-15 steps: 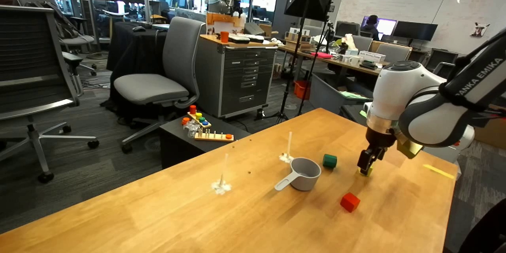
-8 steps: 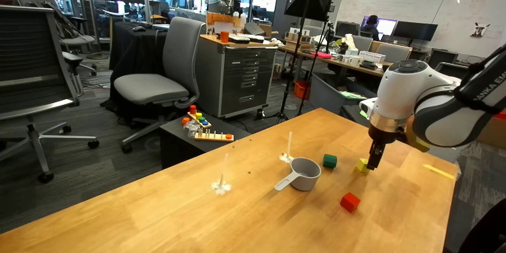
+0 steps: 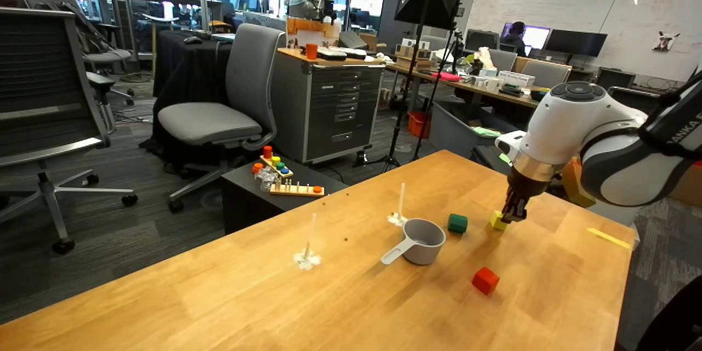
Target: Place the blocks inside the grey measuring cup
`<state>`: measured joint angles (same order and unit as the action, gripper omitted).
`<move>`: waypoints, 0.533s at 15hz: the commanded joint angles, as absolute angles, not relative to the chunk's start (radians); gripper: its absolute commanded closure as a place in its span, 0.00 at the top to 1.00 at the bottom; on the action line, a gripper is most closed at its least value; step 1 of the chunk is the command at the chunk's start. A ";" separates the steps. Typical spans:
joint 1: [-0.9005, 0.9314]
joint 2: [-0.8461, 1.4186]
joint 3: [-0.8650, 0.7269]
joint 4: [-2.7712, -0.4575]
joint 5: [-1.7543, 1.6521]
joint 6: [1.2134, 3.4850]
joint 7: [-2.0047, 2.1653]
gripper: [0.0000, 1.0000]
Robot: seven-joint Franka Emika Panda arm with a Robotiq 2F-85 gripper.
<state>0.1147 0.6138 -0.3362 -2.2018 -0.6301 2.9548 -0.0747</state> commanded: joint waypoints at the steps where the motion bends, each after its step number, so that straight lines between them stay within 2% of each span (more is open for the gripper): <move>1: 0.028 0.602 -0.265 -2.212 -0.613 2.975 -0.173 0.00; 5: -0.019 0.598 -0.224 -2.207 -0.595 2.960 -0.218 0.00; 6: -0.024 0.598 -0.219 -2.205 -0.590 2.953 -0.225 0.26; 8: -0.019 0.598 -0.225 -2.201 -0.592 2.950 -0.223 0.33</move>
